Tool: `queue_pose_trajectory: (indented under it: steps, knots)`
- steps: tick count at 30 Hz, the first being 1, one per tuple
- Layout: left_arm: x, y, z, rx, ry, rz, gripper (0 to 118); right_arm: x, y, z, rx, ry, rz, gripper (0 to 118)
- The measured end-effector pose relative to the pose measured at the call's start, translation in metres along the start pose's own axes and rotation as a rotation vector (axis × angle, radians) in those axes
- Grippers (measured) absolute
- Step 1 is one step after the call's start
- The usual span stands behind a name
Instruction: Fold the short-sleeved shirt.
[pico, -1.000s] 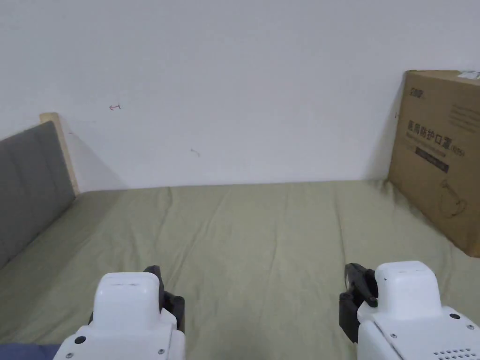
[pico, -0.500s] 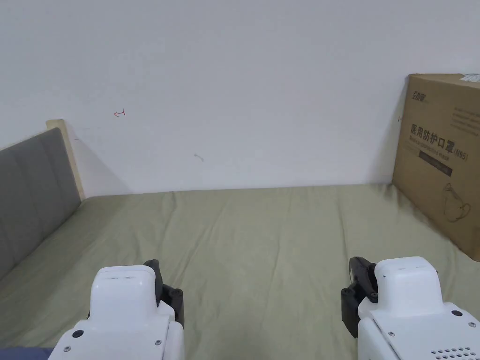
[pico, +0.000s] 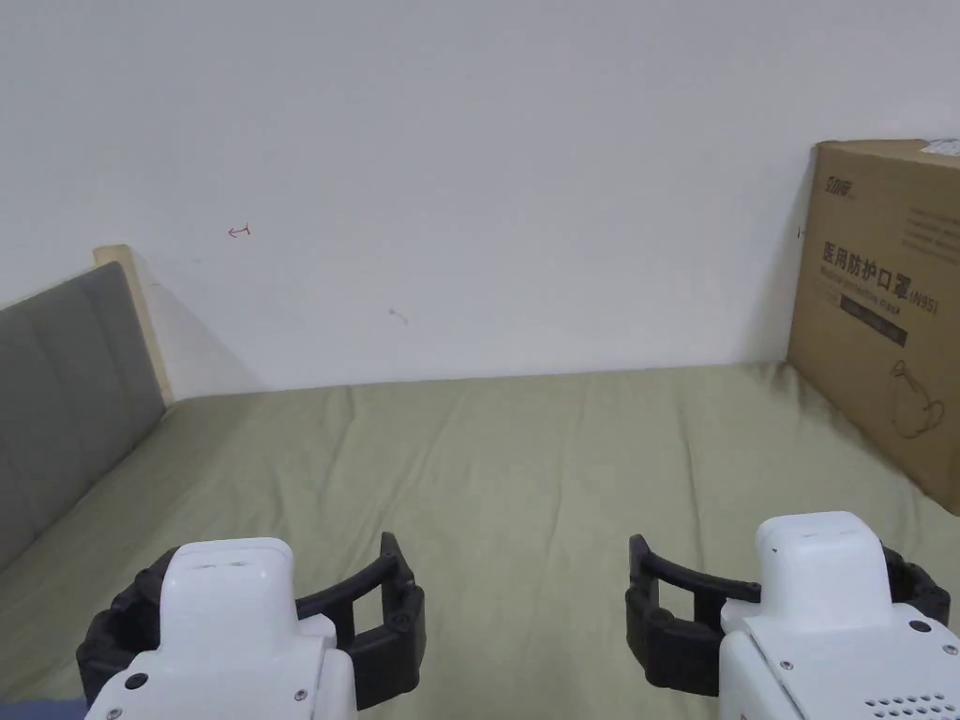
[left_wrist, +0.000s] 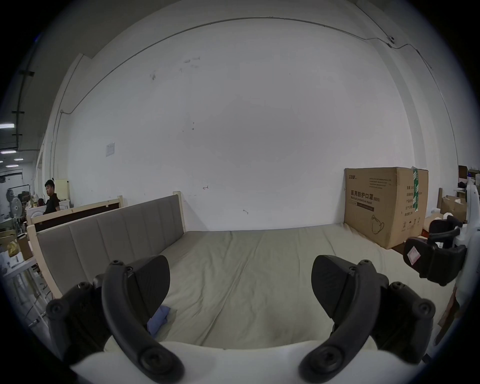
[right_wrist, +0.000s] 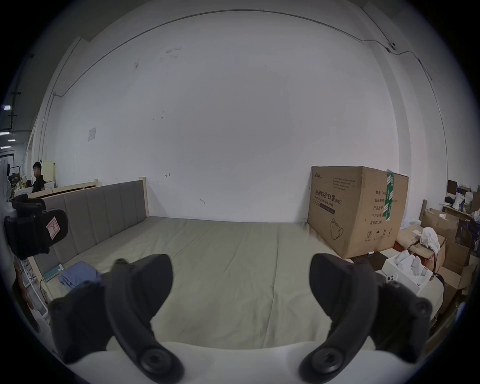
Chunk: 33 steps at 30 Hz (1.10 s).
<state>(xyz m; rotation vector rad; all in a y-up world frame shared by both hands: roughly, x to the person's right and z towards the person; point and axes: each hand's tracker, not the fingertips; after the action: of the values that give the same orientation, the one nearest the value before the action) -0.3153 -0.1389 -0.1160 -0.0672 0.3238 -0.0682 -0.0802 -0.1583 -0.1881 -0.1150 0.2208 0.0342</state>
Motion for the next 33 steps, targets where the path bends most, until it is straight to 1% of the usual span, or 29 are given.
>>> queue_pose_trajectory:
  steps: [4, 7, 11, 15, 19, 27, 33]
  knots:
    - [-0.003, 0.004, -0.004, -0.051, -0.025, 0.038, 112, -0.001, 0.000, -0.001, 0.004, -0.015, 0.012, 113]
    - [-0.004, 0.002, -0.004, -0.056, -0.034, 0.033, 112, 0.000, 0.000, 0.000, 0.010, -0.021, 0.004, 113]
    - [0.003, 0.001, -0.006, -0.083, -0.032, -0.024, 112, 0.001, 0.000, -0.003, -0.001, -0.024, -0.006, 113]
    - [0.000, 0.002, -0.007, -0.092, -0.096, 0.022, 112, 0.000, 0.000, -0.004, -0.006, -0.027, -0.003, 113]
    - [0.001, 0.004, -0.010, -0.100, -0.078, 0.044, 112, -0.001, -0.001, -0.005, -0.007, -0.033, 0.007, 113]
    - [0.005, 0.004, -0.012, -0.097, -0.067, -0.004, 112, 0.000, -0.002, -0.008, -0.016, -0.041, 0.001, 113]
    - [0.002, 0.002, -0.017, -0.125, -0.083, 0.027, 112, 0.001, -0.003, -0.010, -0.021, -0.045, 0.007, 113]
